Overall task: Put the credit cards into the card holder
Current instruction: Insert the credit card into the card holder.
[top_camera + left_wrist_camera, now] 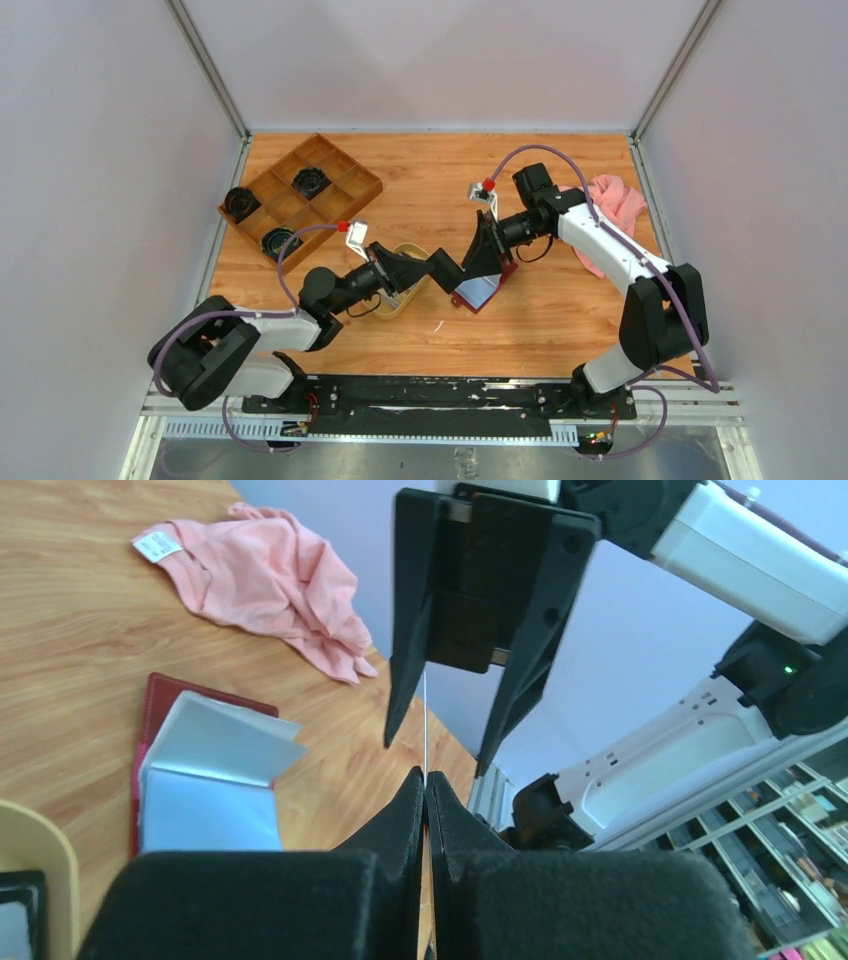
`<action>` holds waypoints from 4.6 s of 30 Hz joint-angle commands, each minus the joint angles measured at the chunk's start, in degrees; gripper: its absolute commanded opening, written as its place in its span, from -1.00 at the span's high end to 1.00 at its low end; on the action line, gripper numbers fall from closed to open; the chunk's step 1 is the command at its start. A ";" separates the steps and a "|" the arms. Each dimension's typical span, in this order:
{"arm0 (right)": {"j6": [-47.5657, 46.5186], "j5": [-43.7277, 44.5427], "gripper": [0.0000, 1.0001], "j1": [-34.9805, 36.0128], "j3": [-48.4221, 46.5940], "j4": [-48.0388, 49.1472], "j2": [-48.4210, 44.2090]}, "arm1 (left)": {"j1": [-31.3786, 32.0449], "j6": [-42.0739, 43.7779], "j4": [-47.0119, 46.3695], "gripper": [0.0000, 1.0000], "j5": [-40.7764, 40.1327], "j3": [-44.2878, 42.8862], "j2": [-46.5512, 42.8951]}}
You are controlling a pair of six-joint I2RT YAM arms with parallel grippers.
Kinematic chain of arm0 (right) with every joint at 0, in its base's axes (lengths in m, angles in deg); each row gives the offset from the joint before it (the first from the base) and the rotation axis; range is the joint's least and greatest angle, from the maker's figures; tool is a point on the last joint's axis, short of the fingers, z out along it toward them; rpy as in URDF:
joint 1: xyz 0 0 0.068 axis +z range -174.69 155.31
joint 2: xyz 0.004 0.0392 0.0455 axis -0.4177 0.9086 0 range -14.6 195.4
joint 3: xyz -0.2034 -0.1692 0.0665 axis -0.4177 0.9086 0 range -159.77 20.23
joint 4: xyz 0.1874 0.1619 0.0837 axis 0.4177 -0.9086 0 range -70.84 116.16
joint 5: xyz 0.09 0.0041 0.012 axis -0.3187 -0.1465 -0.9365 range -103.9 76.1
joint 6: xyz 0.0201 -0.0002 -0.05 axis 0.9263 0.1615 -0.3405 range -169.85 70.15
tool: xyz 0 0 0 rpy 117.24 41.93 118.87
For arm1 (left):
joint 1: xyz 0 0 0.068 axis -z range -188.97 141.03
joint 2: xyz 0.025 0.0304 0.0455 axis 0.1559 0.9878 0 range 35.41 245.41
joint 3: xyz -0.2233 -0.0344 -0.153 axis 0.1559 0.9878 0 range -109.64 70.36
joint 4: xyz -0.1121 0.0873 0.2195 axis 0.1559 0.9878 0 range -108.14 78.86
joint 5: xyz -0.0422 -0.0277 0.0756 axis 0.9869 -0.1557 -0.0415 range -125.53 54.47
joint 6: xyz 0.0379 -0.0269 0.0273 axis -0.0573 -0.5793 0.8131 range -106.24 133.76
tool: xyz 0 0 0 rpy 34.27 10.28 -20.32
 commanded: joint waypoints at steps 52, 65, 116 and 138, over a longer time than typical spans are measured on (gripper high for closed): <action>1.49 -5.70 1.00 2.89 -6.46 -2.20 2.14 | 4.02 -1.50 -8.85 0.68 2.75 -3.66 8.72; 8.00 13.15 1.00 1.45 -3.48 4.81 4.22 | 5.81 9.56 18.09 -0.23 -11.99 1.02 -11.84; 12.89 25.65 1.00 -7.82 -1.93 9.78 17.47 | 17.11 9.52 26.63 0.53 -28.11 -21.74 35.55; 12.45 18.78 1.00 -10.42 -3.22 9.94 23.74 | 16.50 8.54 26.64 0.58 -27.56 -21.00 36.63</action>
